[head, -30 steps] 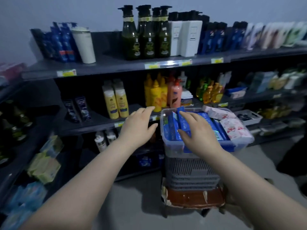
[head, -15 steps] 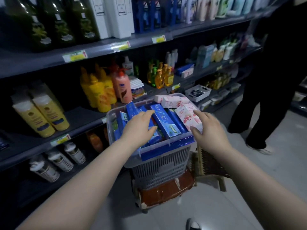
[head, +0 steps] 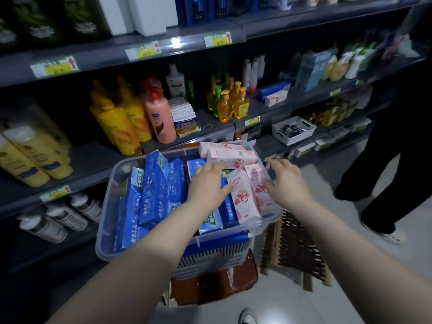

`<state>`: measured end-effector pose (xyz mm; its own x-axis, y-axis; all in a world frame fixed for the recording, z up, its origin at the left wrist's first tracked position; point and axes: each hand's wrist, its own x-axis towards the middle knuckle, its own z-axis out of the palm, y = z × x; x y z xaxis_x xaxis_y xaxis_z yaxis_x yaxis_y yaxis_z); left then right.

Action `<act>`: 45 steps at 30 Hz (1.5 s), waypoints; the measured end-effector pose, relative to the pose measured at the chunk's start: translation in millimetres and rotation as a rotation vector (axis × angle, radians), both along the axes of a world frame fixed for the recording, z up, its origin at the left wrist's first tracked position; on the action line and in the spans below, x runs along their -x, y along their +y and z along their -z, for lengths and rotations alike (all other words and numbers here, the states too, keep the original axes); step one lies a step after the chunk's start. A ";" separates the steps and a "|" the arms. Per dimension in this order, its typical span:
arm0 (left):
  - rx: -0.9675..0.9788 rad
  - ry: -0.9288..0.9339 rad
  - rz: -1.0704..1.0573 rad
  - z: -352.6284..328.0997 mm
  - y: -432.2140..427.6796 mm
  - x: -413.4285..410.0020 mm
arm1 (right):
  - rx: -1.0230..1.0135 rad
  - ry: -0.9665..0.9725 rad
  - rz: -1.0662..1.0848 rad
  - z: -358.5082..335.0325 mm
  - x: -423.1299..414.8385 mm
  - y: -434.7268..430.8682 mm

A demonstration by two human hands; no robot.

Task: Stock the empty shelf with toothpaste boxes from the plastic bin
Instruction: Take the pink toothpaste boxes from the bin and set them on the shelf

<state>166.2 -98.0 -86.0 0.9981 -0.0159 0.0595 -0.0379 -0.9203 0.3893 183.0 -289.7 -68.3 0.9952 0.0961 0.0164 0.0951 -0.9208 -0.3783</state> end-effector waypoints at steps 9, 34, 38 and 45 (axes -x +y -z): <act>-0.010 0.002 -0.200 9.0 8.2 -65.4 | -0.006 0.043 -0.179 18.2 -64.3 3.9; -0.080 0.141 -0.126 4.3 43.0 -119.4 | -0.667 0.085 -0.207 0.6 -116.4 -16.6; -0.272 0.204 -0.112 9.8 37.5 -122.6 | -0.648 0.101 -0.201 4.9 -110.3 -24.3; -0.241 0.089 -0.051 2.1 39.6 -118.3 | -0.669 0.116 -0.179 2.9 -103.7 -28.6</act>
<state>284.5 -58.5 -88.1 0.9991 0.0318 -0.0276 0.0358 -0.9868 0.1582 286.7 -318.3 -71.2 0.9641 0.2643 0.0242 0.1482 -0.4605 -0.8752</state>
